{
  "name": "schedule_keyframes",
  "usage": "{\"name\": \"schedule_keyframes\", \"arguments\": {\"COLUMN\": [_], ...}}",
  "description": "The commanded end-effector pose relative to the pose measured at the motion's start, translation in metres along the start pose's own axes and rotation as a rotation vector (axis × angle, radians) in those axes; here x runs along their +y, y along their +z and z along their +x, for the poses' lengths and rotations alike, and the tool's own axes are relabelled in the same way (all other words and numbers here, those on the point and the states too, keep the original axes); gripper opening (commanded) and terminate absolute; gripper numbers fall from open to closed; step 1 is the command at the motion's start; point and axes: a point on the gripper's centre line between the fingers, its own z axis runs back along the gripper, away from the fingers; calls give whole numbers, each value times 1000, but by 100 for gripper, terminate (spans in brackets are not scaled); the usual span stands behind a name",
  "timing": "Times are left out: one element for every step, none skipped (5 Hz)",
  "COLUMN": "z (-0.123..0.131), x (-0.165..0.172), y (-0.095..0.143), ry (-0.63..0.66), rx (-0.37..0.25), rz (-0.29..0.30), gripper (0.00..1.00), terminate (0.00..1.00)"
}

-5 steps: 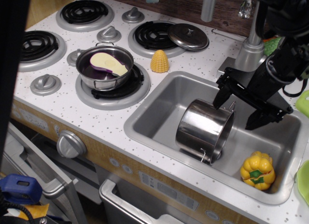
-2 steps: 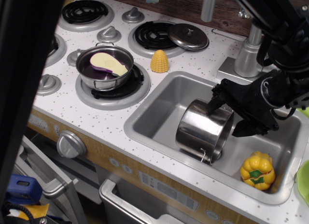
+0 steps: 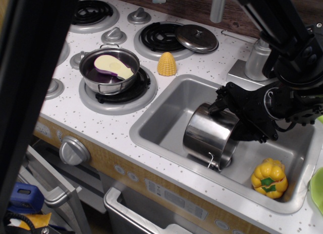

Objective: Flip pot upright in sink

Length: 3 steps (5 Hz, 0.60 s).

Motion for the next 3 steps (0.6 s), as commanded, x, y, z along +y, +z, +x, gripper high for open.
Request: {"name": "schedule_keyframes", "arguments": {"z": [9, 11, 12], "x": [13, 19, 23], "y": [3, -2, -2], "ry": [35, 90, 109], "rx": [13, 62, 77], "rz": [-82, -223, -321], "gripper": [0, 0, 0], "terminate": [0, 0, 0]}}
